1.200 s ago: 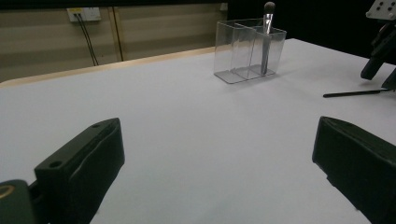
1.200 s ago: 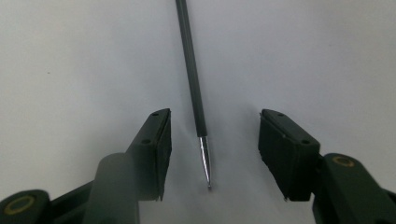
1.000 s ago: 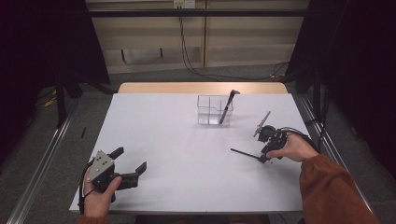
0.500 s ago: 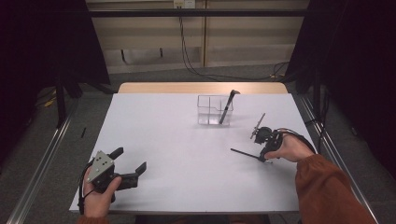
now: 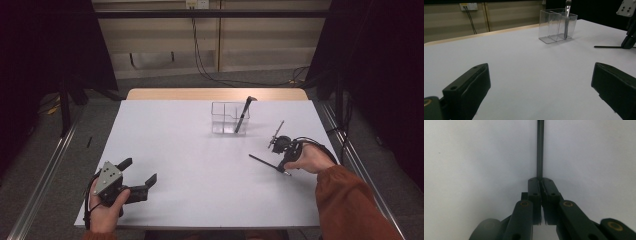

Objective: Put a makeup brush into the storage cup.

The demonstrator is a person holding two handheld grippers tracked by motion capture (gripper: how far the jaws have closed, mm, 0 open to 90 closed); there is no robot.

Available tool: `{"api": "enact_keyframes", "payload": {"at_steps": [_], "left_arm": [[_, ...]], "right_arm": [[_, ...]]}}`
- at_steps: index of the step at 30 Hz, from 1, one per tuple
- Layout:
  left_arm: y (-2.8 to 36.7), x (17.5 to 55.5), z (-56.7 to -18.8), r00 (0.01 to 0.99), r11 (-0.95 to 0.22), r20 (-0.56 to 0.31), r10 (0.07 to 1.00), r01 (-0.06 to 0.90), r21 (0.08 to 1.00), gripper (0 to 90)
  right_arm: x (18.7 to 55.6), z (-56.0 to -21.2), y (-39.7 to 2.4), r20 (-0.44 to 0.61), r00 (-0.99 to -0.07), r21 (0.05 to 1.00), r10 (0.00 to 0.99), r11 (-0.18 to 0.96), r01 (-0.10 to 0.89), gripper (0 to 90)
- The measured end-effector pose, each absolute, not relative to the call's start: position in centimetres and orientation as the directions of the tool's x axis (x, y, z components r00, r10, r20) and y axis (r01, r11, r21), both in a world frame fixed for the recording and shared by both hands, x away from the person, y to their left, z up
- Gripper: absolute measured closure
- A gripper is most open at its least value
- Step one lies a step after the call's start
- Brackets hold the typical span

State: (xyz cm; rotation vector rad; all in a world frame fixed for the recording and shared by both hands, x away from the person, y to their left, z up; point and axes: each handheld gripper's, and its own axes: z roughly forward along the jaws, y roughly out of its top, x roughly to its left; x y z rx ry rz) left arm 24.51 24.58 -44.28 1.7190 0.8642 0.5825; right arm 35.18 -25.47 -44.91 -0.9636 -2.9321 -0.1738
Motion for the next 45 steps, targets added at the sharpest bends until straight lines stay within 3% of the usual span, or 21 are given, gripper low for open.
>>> {"api": "enact_keyframes", "payload": {"at_steps": [22, 45], "left_arm": [[24.5, 24.5, -44.3, 0.622, -0.178, -0.025, 0.783, 0.262, 0.949, 2.6], [24.6, 24.4, -44.2, 0.621, -0.180, -0.021, 0.783, 0.259, 0.949, 2.2]], "right_arm": [[34.8, -44.3, -26.3, 0.109, -0.776, 0.174, 0.622, 0.757, 0.631, 86.1], [33.3, -42.3, -26.7, 0.068, -0.730, 0.581, 0.680, 0.568, 0.583, 86.1]]}}
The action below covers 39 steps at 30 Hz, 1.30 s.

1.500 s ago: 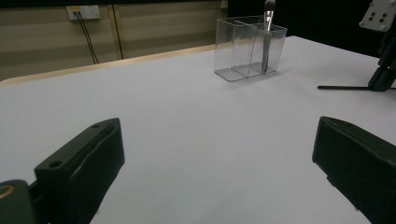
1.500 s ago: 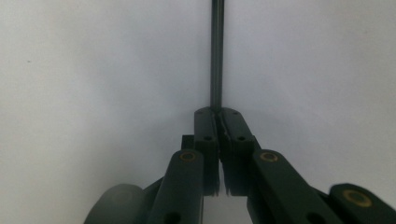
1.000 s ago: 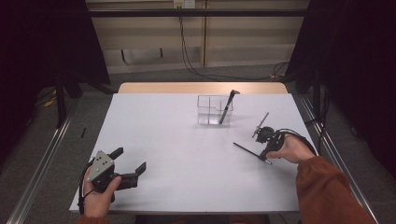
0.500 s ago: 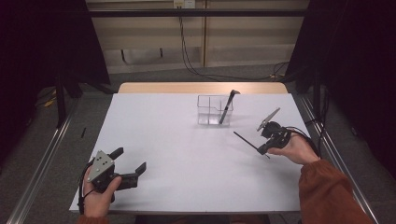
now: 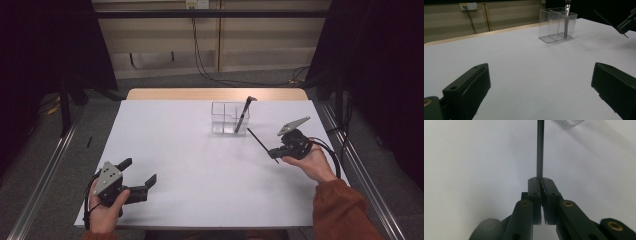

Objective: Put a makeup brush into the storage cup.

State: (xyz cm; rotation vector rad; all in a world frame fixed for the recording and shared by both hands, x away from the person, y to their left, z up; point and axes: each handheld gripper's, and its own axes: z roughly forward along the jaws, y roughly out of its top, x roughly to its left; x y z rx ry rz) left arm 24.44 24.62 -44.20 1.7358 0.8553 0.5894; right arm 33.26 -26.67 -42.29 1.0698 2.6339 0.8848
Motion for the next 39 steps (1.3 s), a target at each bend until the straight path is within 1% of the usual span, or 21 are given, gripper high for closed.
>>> {"api": "enact_keyframes", "payload": {"at_steps": [7, 12, 14, 18, 24, 32, 35, 36, 39], "left_arm": [[24.7, 24.5, -44.2, 0.617, -0.176, -0.024, 0.787, 0.262, 0.949, 2.3], [24.8, 24.5, -44.2, 0.614, -0.178, -0.021, 0.789, 0.261, 0.949, 2.2], [24.8, 24.5, -44.2, 0.614, -0.179, -0.021, 0.789, 0.263, 0.948, 2.2], [24.7, 24.5, -44.2, 0.621, -0.185, -0.019, 0.784, 0.264, 0.947, 2.2], [24.6, 24.5, -44.0, 0.633, -0.175, -0.032, 0.774, 0.261, 0.949, 1.7], [23.9, 24.4, -43.9, 0.668, -0.195, -0.022, 0.744, 0.249, 0.949, 1.7], [23.6, 24.4, -43.9, 0.680, -0.193, -0.034, 0.732, 0.255, 0.947, 1.7], [23.6, 24.5, -43.9, 0.683, -0.204, -0.023, 0.730, 0.250, 0.946, 1.7], [23.4, 24.5, -43.8, 0.690, -0.195, -0.032, 0.723, 0.249, 0.949, 1.7]], "right_arm": [[32.9, -42.2, -27.0, 0.080, -0.716, 0.696, 0.694, 0.475, 0.538, 86.1], [32.7, -42.4, -27.5, 0.094, -0.708, 0.742, 0.700, 0.425, 0.518, 86.1], [32.7, -42.4, -27.7, 0.130, -0.706, 0.764, 0.696, 0.384, 0.519, 86.1], [32.5, -42.5, -27.6, 0.150, -0.714, 0.780, 0.683, 0.362, 0.511, 86.1], [32.2, -42.2, -26.5, 0.160, -0.758, 0.793, 0.632, 0.376, 0.480, 86.1], [31.8, -42.0, -24.0, 0.147, -0.810, 0.784, 0.567, 0.433, 0.445, 86.1], [31.7, -42.0, -23.1, 0.144, -0.827, 0.777, 0.543, 0.455, 0.435, 86.1], [31.7, -42.0, -22.7, 0.144, -0.832, 0.775, 0.536, 0.462, 0.432, 86.1], [31.7, -42.0, -21.7, 0.139, -0.848, 0.769, 0.512, 0.484, 0.418, 86.1]]}}
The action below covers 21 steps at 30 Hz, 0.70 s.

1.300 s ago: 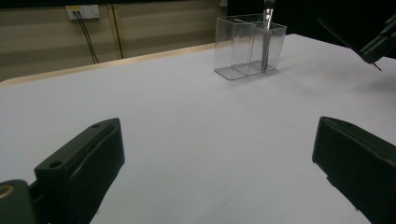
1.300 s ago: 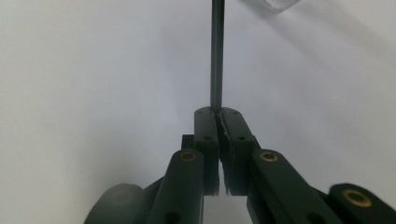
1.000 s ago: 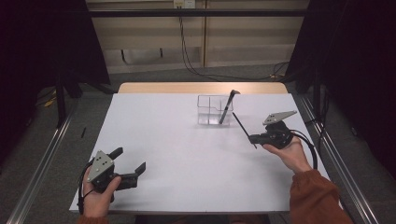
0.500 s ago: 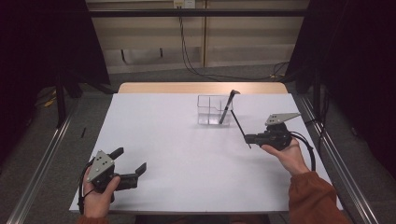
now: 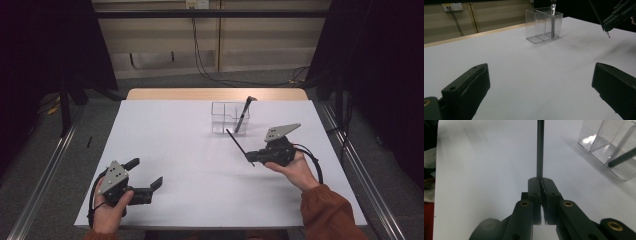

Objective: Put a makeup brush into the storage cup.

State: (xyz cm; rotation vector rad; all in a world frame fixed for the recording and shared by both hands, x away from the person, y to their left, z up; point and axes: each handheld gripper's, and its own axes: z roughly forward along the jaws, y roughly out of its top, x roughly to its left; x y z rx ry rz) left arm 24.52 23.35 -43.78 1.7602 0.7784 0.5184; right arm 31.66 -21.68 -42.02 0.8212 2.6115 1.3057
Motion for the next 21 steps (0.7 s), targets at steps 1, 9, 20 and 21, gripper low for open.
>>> {"api": "enact_keyframes", "payload": {"at_steps": [1, 9, 20, 21], "left_arm": [[23.3, 24.5, -43.8, 0.691, -0.195, -0.033, 0.722, 0.249, 0.949, 1.7], [22.5, 25.0, -43.6, 0.709, -0.215, -0.032, 0.705, 0.256, 0.942, 1.5], [21.2, 25.7, -42.9, 0.746, -0.238, -0.026, 0.665, 0.245, 0.940, 1.5], [21.1, 25.8, -42.8, 0.746, -0.238, -0.029, 0.665, 0.248, 0.939, 1.5]], "right_arm": [[31.7, -42.0, -21.4, 0.138, -0.853, 0.767, 0.504, 0.490, 0.414, 86.1], [32.2, -42.0, -18.9, 0.140, -0.881, 0.752, 0.451, 0.531, 0.391, 86.1], [32.9, -40.8, -16.5, 0.119, -0.914, 0.730, 0.389, 0.589, 0.346, 86.1], [32.9, -40.7, -16.2, 0.119, -0.916, 0.726, 0.384, 0.595, 0.344, 86.1]]}}
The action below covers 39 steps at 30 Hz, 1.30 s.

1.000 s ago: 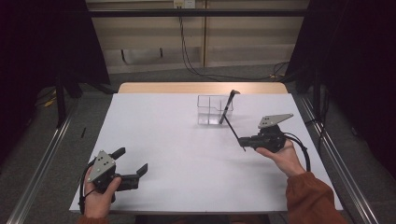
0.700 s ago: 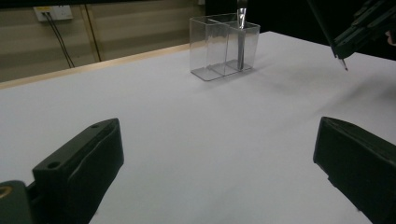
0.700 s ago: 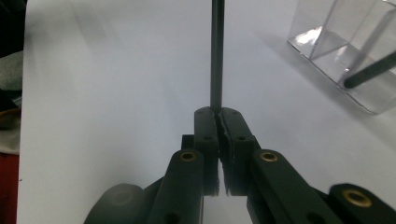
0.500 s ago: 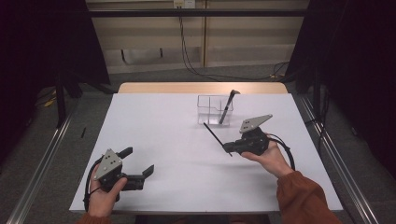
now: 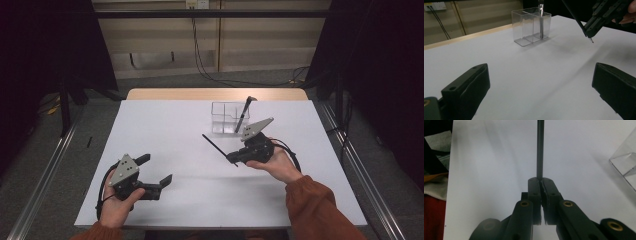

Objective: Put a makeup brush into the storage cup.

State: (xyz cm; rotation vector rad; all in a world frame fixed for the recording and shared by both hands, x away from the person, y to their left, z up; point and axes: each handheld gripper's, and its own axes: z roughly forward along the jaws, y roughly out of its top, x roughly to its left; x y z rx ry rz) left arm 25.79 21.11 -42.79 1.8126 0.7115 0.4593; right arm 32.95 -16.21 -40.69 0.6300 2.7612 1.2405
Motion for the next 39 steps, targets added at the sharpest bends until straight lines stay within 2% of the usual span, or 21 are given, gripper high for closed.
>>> {"api": "enact_keyframes", "payload": {"at_steps": [12, 31, 39], "left_arm": [[19.2, 26.8, -41.2, 0.804, -0.299, -0.001, 0.594, 0.223, 0.928, 1.7], [17.2, 28.1, -38.9, 0.870, -0.438, 0.027, 0.493, 0.221, 0.871, 2.7], [16.6, 28.8, -38.6, 0.895, -0.493, -0.009, 0.446, 0.254, 0.833, 3.0]], "right_arm": [[33.5, -39.4, -14.4, 0.086, -0.951, 0.648, 0.298, 0.708, 0.280, 86.1], [34.1, -38.2, -12.7, 0.055, -0.982, 0.459, 0.183, 0.869, 0.188, 86.1], [34.1, -37.8, -11.9, 0.051, -0.988, 0.392, 0.147, 0.907, 0.155, 86.1]]}}
